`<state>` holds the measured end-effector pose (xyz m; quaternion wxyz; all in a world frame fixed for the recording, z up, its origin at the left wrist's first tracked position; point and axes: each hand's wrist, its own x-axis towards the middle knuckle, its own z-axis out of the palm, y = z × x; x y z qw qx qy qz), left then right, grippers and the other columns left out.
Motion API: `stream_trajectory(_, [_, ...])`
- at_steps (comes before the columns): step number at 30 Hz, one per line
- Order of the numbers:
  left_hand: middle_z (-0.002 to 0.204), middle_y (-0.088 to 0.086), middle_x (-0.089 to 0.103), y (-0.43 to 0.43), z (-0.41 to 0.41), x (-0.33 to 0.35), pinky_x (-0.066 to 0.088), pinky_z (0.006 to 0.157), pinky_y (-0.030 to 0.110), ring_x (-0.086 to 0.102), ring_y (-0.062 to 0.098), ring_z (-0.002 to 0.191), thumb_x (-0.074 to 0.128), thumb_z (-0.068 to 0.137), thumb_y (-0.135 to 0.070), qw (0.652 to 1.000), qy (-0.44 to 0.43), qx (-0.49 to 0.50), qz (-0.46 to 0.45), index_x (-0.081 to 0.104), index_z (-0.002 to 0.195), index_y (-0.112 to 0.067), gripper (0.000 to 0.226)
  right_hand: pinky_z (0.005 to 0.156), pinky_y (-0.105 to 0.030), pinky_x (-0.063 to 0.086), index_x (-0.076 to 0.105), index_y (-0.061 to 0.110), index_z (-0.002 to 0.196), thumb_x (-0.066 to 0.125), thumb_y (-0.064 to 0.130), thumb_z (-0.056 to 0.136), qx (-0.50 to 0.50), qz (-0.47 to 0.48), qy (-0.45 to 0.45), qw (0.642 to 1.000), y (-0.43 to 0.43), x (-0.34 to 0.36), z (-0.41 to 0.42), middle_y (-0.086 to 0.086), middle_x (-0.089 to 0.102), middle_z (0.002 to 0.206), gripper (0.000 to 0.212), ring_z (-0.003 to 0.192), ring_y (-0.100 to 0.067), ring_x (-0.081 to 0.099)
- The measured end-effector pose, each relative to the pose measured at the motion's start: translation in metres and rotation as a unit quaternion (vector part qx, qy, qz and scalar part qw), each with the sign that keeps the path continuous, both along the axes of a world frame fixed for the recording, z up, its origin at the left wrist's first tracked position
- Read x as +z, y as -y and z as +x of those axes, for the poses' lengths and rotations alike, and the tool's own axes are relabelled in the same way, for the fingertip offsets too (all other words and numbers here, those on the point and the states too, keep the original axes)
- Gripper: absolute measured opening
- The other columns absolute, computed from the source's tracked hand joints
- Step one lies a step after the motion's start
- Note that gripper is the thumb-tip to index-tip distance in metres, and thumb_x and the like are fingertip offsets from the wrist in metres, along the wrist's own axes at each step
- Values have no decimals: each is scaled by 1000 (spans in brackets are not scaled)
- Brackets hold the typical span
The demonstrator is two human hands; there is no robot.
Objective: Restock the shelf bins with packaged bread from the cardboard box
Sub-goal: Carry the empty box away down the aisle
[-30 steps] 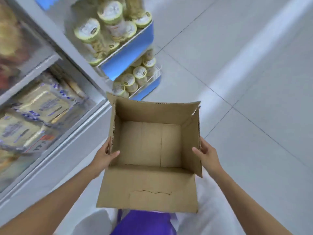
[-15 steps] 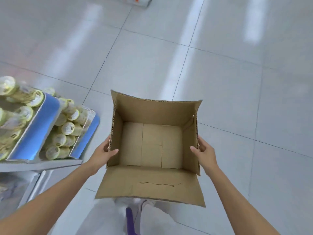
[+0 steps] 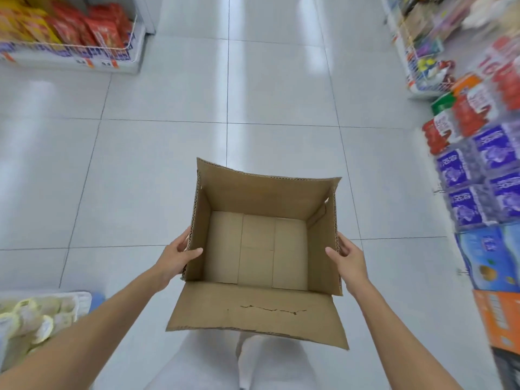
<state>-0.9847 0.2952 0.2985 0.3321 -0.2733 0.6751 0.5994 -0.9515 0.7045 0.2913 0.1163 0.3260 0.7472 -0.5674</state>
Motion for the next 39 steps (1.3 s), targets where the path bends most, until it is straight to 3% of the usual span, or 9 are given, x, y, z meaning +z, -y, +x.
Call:
stream_trajectory(3, [138,-11,56,-24,-73,6,50,77,27,56,13,123,66,92,-14,999,-11,-31,6,39,145,-44,67,110,-43,41,50,19,141,68,4,86,-22,-2,-7,1000,-21,1,-52,12,55,137,60,129,-10,51])
stream_trajectory(7, [121,-14,64,-64,-177,12,48,66,25,63,4,97,62,93,-6,999,-20,-32,4,41,137,-47,63,112,-41,39,47,15,143,67,2,87,-48,3,-18,999,-51,-1,-140,5,53,141,61,132,-12,48])
stream_trajectory(13, [131,-10,62,-122,-336,27,48,70,27,63,14,106,63,93,-8,1000,-13,-14,-13,42,143,-43,65,113,-34,36,45,12,144,68,1,87,-27,-10,-19,999,-105,5,-305,1,50,144,62,133,-11,45])
stream_trajectory(20, [124,-14,65,-173,-539,49,51,64,23,65,8,101,65,92,-9,999,-37,-17,-7,42,144,-41,65,110,-29,36,41,13,146,70,5,87,3,-12,-43,999,-168,25,-514,4,46,147,67,135,-15,43])
stream_trajectory(27, [134,-13,58,-221,-762,32,47,76,29,60,12,113,71,88,-17,999,-34,-19,7,41,143,-44,68,114,-37,35,42,11,145,71,5,86,-7,-12,-58,998,-219,16,-737,0,46,148,66,135,-15,43])
stream_trajectory(32, [134,-13,56,-253,-925,50,44,73,28,58,12,112,71,88,-17,999,-21,-29,4,41,143,-42,68,114,-41,37,44,13,145,72,7,85,-25,-18,-54,998,-252,29,-886,2,48,146,66,134,-13,45])
stream_trajectory(37, [127,-18,56,-276,-1082,52,40,89,38,58,7,107,71,88,-20,999,-28,-46,-1,42,139,-46,65,113,-43,38,44,14,144,73,8,85,-34,-14,-55,998,-272,30,-1030,2,49,146,66,134,-13,45])
stream_trajectory(39, [131,-13,56,-285,-1147,46,41,93,41,57,15,114,71,88,-20,998,-30,-52,0,40,142,-44,67,114,-42,37,43,13,145,73,8,85,-41,-14,-56,997,-278,24,-1093,2,48,146,66,135,-14,44])
